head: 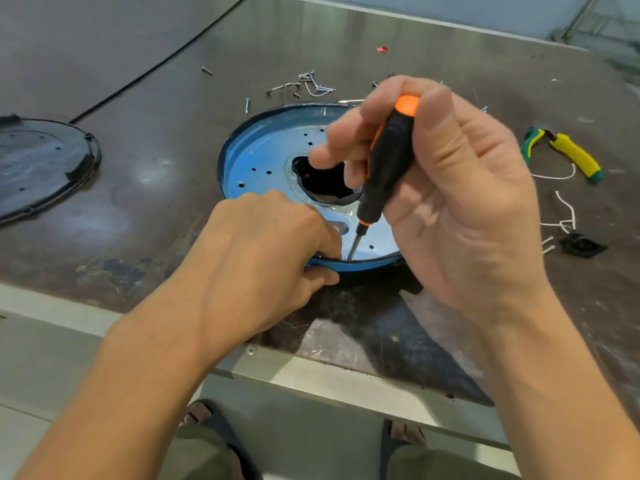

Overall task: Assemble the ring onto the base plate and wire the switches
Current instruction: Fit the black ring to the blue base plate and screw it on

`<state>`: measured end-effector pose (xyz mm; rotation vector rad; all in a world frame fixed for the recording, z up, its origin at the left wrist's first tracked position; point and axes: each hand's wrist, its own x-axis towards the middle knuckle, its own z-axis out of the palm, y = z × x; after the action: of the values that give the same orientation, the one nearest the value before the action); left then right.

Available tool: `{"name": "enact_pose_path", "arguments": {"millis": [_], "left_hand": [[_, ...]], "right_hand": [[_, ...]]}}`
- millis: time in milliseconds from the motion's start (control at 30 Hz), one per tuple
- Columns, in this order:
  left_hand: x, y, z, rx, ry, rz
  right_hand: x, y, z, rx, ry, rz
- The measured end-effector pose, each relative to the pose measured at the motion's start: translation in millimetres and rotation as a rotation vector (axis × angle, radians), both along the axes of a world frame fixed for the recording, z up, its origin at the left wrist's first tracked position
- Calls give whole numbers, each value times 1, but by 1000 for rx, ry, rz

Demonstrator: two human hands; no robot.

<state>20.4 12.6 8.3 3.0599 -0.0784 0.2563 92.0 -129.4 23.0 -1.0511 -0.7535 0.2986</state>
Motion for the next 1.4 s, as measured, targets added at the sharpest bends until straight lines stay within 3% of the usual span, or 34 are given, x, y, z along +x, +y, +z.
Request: {"name": "enact_pose_path", "arguments": {"millis": [233,400,667,933,1167,1300,1400], "left_hand": [[0,1,0,3,5,1],[0,0,1,-7,10,-2],[0,1,1,-1,30,3],[1,0,2,16,46,-1],[0,1,2,26,28,0],[0,4,-1,-28,24,-1],[1,4,-2,-12,20,-10]], "right_hand": [[-7,5,2,57,13,-132],[1,0,5,28,60,41],[-1,0,-1,-3,-66,21],[6,-4,1,46,14,-123],[4,-6,4,-29,43,78],[1,-7,2,-92,-68,65],[-3,-2,3,-74,-50,75]]}}
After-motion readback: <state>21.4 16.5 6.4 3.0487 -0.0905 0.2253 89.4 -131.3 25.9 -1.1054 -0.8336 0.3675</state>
